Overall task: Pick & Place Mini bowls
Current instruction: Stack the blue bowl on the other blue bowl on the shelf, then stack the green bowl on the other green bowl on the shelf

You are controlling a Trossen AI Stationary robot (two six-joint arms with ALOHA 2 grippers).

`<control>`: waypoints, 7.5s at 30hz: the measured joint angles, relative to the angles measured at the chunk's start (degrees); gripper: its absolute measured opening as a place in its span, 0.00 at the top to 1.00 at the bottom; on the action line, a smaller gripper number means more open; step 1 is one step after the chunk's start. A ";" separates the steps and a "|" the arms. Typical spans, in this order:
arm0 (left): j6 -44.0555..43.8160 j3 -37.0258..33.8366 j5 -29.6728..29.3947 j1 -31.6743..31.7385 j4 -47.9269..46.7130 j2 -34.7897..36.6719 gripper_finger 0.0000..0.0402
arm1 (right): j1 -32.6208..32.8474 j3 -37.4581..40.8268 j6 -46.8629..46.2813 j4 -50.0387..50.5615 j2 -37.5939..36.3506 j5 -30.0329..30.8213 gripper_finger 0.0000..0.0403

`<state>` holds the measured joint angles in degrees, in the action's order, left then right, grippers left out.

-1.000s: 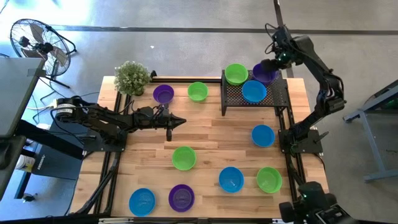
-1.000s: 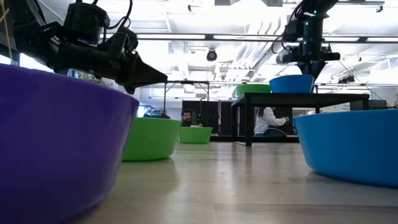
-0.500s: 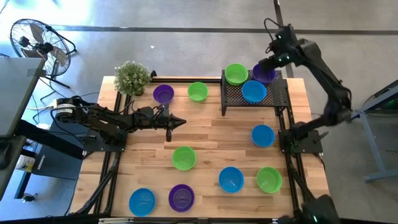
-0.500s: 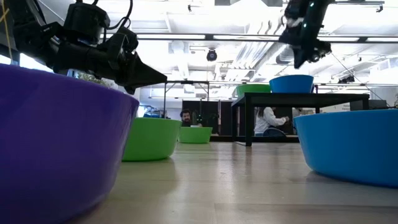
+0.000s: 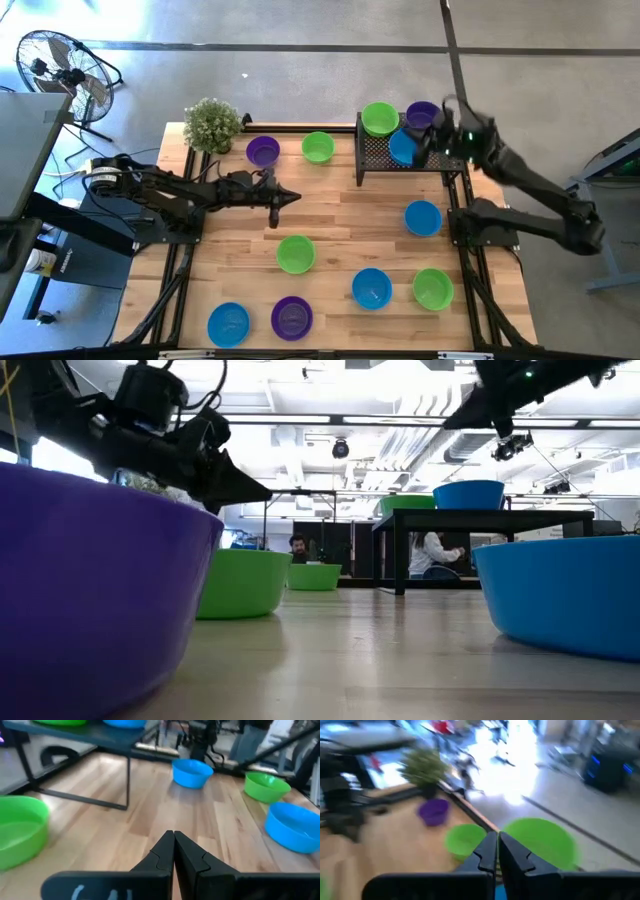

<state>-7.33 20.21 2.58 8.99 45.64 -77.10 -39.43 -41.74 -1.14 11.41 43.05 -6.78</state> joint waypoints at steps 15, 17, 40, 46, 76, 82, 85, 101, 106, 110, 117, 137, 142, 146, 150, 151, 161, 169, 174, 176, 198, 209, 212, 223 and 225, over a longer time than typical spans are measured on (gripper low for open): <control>4.08 11.18 1.17 -4.29 -23.53 0.00 0.99 | 32.46 12.57 1.52 -2.55 -7.12 18.09 0.99; 4.24 11.19 1.06 -4.94 -22.98 0.00 0.99 | 38.25 12.59 1.35 0.20 -6.14 21.87 0.99; 7.07 7.51 2.85 -4.90 3.14 -7.61 1.00 | 67.99 -0.44 -54.86 42.34 20.85 32.39 0.86; 6.66 7.14 2.91 -4.90 5.67 -10.25 1.00 | 67.67 -0.58 -60.33 44.26 28.44 26.35 0.67; 6.62 7.21 4.53 -4.90 3.43 -10.25 1.00 | 57.78 -0.56 -56.62 39.81 42.34 22.67 0.99; 6.60 7.21 4.53 -4.90 3.37 -10.25 1.00 | 57.72 -2.71 -55.28 40.12 39.69 19.64 0.99; 6.60 7.21 4.53 -4.90 3.29 -10.25 1.00 | 57.74 -7.14 -52.63 41.60 37.85 19.90 0.99; 5.58 7.21 4.53 -4.90 3.07 -10.25 1.00 | 51.77 -46.33 -28.90 60.22 36.27 26.61 0.99; 5.59 7.21 4.51 -4.90 3.08 -10.25 1.00 | 43.59 -55.91 -20.00 67.54 36.55 27.27 0.99; 5.58 7.21 4.52 -4.90 3.07 -10.25 1.00 | 35.00 -60.51 -13.09 74.00 37.70 26.12 0.99; 5.58 7.21 4.52 -4.90 3.06 -10.25 1.00 | 21.31 -59.05 0.49 75.63 40.36 19.30 0.99; 5.59 7.21 4.51 -4.90 2.28 -10.25 1.00 | 11.02 -43.64 10.41 67.31 42.33 14.90 0.98; 5.59 7.21 4.51 -4.90 2.26 -10.25 1.00 | 10.88 -43.62 10.21 67.35 42.33 14.71 0.98; 5.59 7.21 4.51 -4.90 2.24 -10.25 1.00 | 10.90 -43.62 9.67 67.37 42.33 13.60 0.96; 5.59 7.21 4.49 -4.90 2.24 -10.25 1.00 | 10.90 -43.62 8.90 67.37 42.33 12.40 0.90; 5.59 7.21 4.51 -4.90 2.24 -10.25 1.00 | 10.90 -43.62 8.89 67.38 42.33 12.65 0.88; 5.59 7.21 4.50 -4.90 2.24 -10.25 1.00 | 10.90 -43.64 8.49 67.22 41.87 12.70 0.78; 5.59 7.21 4.51 -4.90 2.24 -10.25 1.00 | 10.79 -43.64 9.07 65.61 41.89 12.17 0.98; 5.61 7.21 4.53 -4.90 1.96 -10.23 1.00 | 12.91 -43.25 9.48 63.23 38.44 11.79 0.99; 5.63 7.21 4.92 -4.90 1.69 -10.23 1.00 | 14.42 -40.80 10.37 56.12 33.98 11.48 1.00; 7.27 15.58 4.03 -10.10 -29.19 -0.03 1.00 | 32.41 22.87 8.59 -36.90 2.64 8.93 1.00; -2.93 24.17 -4.34 -18.70 -63.83 9.53 1.00 | 39.04 29.69 8.76 -44.77 2.20 14.05 1.00; -7.92 25.67 -5.88 -21.15 -69.28 8.74 0.97 | 40.95 29.97 8.89 -45.18 2.22 15.41 1.00; -12.21 27.68 -6.29 -30.32 -72.82 0.61 0.65 | 44.49 29.95 10.53 -45.95 2.20 16.08 1.00; -10.95 28.34 -6.42 -31.29 -72.23 -1.87 0.62 | 44.49 29.95 10.61 -45.93 2.22 16.10 1.00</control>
<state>-18.28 48.56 -3.84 -22.30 -26.59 -78.97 5.06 -11.79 9.47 -34.52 45.28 9.32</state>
